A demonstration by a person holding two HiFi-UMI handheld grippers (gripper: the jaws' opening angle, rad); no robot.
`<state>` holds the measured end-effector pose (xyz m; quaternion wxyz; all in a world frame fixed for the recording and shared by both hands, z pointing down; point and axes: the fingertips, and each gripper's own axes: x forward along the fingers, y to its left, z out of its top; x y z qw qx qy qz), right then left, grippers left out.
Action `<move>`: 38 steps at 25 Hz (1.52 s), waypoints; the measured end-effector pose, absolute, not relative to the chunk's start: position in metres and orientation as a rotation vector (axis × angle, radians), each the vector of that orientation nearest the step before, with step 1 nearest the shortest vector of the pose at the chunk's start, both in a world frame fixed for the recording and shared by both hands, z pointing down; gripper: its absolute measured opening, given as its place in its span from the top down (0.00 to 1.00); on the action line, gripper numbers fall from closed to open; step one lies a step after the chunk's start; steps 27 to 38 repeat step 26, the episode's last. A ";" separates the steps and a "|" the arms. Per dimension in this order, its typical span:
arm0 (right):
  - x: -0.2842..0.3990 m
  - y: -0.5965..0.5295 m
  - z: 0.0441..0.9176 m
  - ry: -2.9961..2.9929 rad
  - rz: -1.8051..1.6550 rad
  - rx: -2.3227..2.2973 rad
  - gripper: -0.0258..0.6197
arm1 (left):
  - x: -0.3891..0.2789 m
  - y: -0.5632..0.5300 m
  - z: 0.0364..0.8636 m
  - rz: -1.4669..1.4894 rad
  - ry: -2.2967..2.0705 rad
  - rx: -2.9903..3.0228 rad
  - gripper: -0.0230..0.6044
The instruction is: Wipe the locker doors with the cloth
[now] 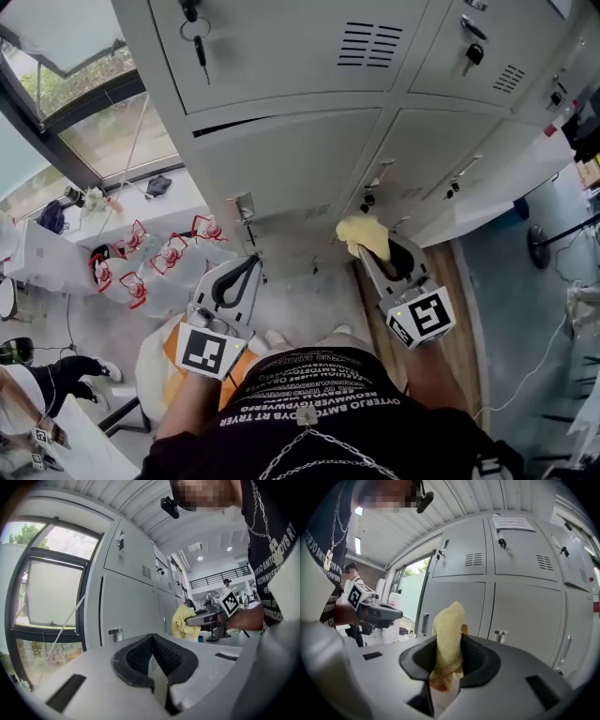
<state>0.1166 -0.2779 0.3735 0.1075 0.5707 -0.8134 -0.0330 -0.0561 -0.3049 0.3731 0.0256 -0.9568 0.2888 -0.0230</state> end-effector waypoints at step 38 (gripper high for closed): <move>0.232 -0.120 0.359 -2.507 -0.166 1.535 0.79 | 0.069 -0.158 0.357 -0.145 1.031 -2.854 0.95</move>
